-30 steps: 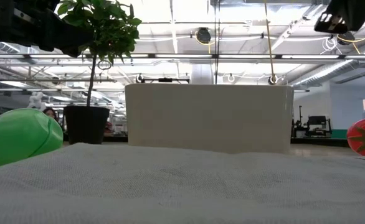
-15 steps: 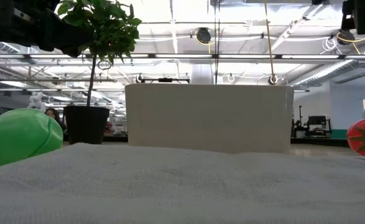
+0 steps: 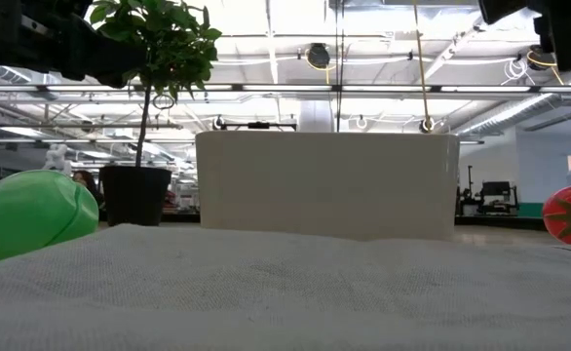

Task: Pick and placing Produce into tupperware
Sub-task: Put the red tomato into the gray bin

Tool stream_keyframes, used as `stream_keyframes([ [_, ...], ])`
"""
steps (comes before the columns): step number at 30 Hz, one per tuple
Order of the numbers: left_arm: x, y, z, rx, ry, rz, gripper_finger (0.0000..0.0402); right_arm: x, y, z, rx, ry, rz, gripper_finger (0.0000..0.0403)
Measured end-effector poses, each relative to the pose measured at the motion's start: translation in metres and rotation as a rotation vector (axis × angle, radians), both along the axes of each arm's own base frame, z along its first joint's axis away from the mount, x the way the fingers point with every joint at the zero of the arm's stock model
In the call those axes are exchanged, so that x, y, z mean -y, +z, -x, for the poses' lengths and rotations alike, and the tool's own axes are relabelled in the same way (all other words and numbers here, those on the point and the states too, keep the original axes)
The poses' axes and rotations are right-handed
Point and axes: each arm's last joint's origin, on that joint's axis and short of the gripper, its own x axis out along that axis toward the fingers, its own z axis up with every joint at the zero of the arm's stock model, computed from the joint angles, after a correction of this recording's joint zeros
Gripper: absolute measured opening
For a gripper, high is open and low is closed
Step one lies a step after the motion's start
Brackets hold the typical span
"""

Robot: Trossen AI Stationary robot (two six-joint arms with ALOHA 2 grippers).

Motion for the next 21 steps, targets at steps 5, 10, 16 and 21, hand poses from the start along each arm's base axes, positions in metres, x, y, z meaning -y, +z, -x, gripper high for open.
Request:
stream_keyframes([
  [5,0.000,0.000,0.000,0.000,0.000,-0.005,0.0031,-0.005,-0.009,-0.010,-0.039,0.077,0.009,0.0025],
  [10,0.000,0.000,0.000,0.000,0.000,-0.004,0.0031,-0.008,-0.015,-0.015,-0.076,0.101,0.004,0.0084],
  [16,0.000,0.000,0.000,0.000,0.000,-0.001,0.0031,-0.008,-0.021,-0.015,-0.161,0.049,0.025,0.0188],
  [21,0.000,0.000,0.000,0.000,0.000,0.000,0.0031,-0.008,-0.031,-0.015,-0.212,0.029,0.042,0.0270],
])
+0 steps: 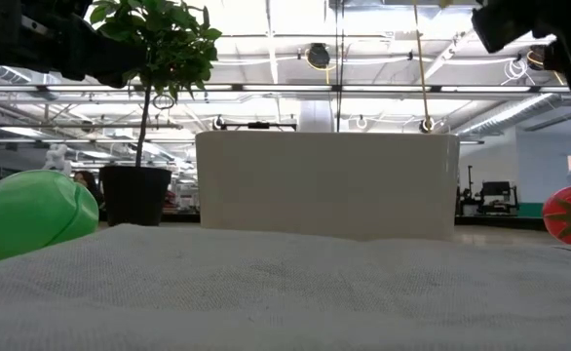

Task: Pick and placing Produce into tupperware
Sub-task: Put the red tomato into the gray bin

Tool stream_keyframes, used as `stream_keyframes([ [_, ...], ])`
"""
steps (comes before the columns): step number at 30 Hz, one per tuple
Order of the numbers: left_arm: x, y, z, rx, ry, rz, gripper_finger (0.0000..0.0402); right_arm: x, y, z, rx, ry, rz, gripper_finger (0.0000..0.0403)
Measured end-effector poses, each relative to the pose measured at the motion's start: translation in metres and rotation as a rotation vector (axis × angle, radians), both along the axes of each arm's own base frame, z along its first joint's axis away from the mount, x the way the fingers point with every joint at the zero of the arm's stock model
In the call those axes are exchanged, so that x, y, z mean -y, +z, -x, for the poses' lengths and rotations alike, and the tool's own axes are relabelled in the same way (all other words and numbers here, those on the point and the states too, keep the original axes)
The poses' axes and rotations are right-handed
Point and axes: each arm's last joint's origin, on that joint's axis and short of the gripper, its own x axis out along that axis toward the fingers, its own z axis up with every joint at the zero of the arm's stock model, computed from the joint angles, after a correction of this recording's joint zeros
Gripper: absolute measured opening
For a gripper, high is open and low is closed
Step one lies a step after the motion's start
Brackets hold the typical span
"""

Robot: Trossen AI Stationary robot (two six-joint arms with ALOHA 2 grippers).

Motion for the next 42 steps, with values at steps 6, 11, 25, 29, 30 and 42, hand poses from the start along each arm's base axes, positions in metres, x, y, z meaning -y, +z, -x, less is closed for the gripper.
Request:
stream_keyframes([
  [6,0.000,0.000,0.000,-0.001,0.000,0.002,0.0031,0.003,-0.030,-0.003,0.026,-0.028,-0.076,0.0326],
  [11,0.000,0.000,0.000,-0.004,0.000,0.002,0.0031,0.007,-0.061,0.000,0.022,-0.020,-0.181,0.0339],
  [25,0.000,-0.002,0.000,-0.018,0.000,0.000,0.0031,0.033,-0.102,0.014,0.166,-0.126,-0.272,0.0340],
  [29,0.000,-0.003,0.000,-0.035,0.000,-0.001,0.0031,0.034,-0.109,0.016,0.169,-0.142,-0.274,0.0339],
  [30,0.000,-0.003,0.000,-0.035,0.000,-0.001,0.0031,0.035,-0.111,0.016,0.179,-0.145,-0.277,0.0339],
  [42,0.000,-0.004,0.000,-0.036,0.000,-0.001,0.0031,0.037,-0.125,0.024,0.166,-0.146,-0.271,0.0338],
])
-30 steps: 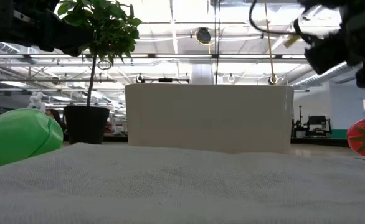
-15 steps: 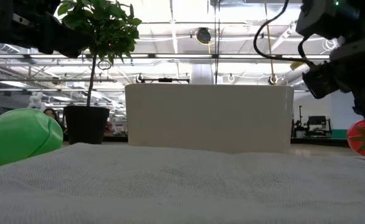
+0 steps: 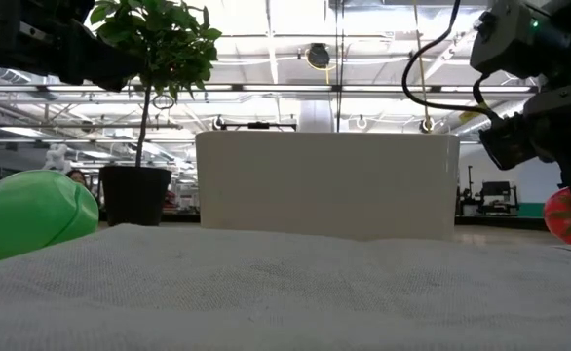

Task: Pick and placing Produce into tupperware
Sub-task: Put the red tomato into the gray bin

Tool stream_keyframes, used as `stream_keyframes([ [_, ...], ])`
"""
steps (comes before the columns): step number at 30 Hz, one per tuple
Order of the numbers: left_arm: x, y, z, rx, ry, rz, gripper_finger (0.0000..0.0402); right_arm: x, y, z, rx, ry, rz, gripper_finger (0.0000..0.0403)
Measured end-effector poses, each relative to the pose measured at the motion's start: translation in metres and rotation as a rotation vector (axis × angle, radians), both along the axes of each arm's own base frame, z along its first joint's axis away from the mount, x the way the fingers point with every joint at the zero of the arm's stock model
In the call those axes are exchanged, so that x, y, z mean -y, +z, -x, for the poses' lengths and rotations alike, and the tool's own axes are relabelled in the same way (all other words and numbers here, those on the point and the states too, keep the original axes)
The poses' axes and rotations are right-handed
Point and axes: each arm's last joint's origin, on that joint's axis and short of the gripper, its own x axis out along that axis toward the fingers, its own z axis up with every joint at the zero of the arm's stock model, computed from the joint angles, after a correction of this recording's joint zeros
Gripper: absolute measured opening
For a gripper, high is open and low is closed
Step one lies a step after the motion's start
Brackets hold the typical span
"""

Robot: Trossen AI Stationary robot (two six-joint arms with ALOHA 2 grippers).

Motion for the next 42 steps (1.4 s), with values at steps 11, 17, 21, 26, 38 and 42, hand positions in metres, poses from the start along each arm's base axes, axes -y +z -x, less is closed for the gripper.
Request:
stream_keyframes([
  [11,0.000,0.000,0.000,0.000,0.001,0.002,0.0031,0.000,-0.001,0.001,0.004,0.027,0.009,0.0266],
  [17,0.000,0.000,0.000,0.000,0.001,0.003,0.0031,0.000,-0.001,0.000,0.015,0.037,0.008,0.0207],
  [21,0.000,0.000,0.000,0.000,0.000,0.003,0.0031,0.002,-0.001,0.000,0.013,0.034,-0.005,0.0188],
  [26,0.000,0.000,0.000,0.003,0.001,0.002,0.0031,0.005,0.001,-0.001,-0.002,0.030,-0.091,0.0194],
  [38,0.000,0.001,0.000,0.005,0.000,0.004,0.0031,0.011,0.028,-0.003,0.172,0.079,-0.084,0.0188],
  [42,0.000,0.001,0.000,0.005,0.000,0.004,0.0031,0.014,0.052,-0.011,0.267,0.113,-0.070,0.0189],
])
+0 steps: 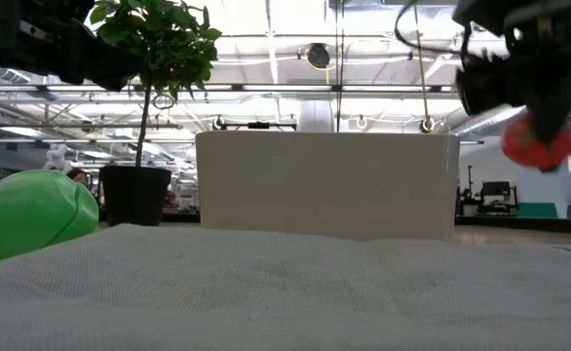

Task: Pick and placing Produce into tupperware
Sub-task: Put the red tomato into the gray bin

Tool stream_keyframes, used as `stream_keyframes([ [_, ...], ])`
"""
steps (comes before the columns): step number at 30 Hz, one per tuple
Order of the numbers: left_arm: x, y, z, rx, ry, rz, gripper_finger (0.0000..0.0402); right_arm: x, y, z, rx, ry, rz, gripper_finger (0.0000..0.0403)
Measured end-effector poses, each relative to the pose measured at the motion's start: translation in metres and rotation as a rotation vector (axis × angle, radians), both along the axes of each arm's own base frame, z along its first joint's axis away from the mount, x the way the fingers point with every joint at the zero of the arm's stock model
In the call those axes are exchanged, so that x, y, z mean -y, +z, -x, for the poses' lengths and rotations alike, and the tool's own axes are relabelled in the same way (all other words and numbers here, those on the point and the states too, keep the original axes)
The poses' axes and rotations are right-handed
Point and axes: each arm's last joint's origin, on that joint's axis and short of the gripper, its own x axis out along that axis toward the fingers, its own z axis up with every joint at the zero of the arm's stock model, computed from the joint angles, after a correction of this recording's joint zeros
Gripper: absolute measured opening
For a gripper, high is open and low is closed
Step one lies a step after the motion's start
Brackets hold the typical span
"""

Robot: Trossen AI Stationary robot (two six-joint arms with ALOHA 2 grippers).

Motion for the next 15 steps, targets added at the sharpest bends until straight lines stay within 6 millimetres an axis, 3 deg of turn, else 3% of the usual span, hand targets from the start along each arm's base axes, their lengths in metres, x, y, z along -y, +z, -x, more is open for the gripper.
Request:
stream_keyframes([
  [10,0.000,0.000,0.000,0.001,0.000,0.000,0.0031,0.008,0.072,-0.011,-0.006,0.069,0.176,0.0189],
  [15,0.000,0.000,0.000,0.005,0.007,0.000,0.0031,0.008,0.097,-0.020,-0.082,0.125,0.231,0.0189],
])
